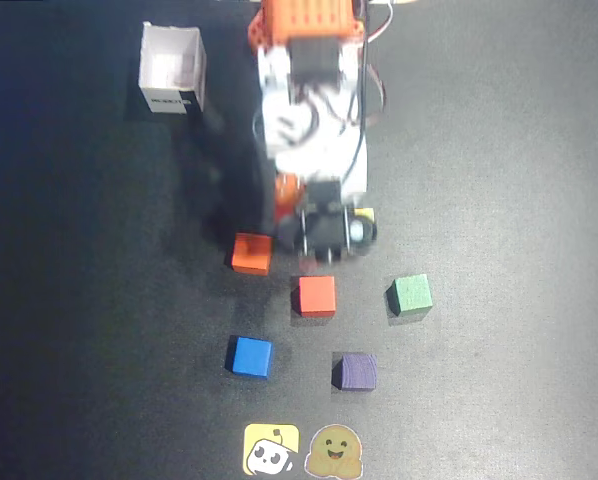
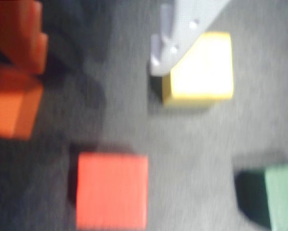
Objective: Put the red cube on top of the yellow cube.
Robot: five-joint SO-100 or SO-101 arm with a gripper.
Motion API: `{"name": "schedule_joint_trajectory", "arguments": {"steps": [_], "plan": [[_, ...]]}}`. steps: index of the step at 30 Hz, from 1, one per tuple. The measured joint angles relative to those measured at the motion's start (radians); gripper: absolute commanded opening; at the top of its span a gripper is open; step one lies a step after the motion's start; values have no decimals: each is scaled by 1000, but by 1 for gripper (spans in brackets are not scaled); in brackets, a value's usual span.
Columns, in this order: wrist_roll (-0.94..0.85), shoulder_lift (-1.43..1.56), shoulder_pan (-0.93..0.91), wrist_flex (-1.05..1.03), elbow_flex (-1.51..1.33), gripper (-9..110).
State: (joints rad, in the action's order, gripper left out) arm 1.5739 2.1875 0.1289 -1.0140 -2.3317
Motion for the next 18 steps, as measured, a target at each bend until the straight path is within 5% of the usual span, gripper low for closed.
{"name": "schedule_joint_trajectory", "arguments": {"steps": [18], "plan": [[34,-485,8,83,298,24]]}}
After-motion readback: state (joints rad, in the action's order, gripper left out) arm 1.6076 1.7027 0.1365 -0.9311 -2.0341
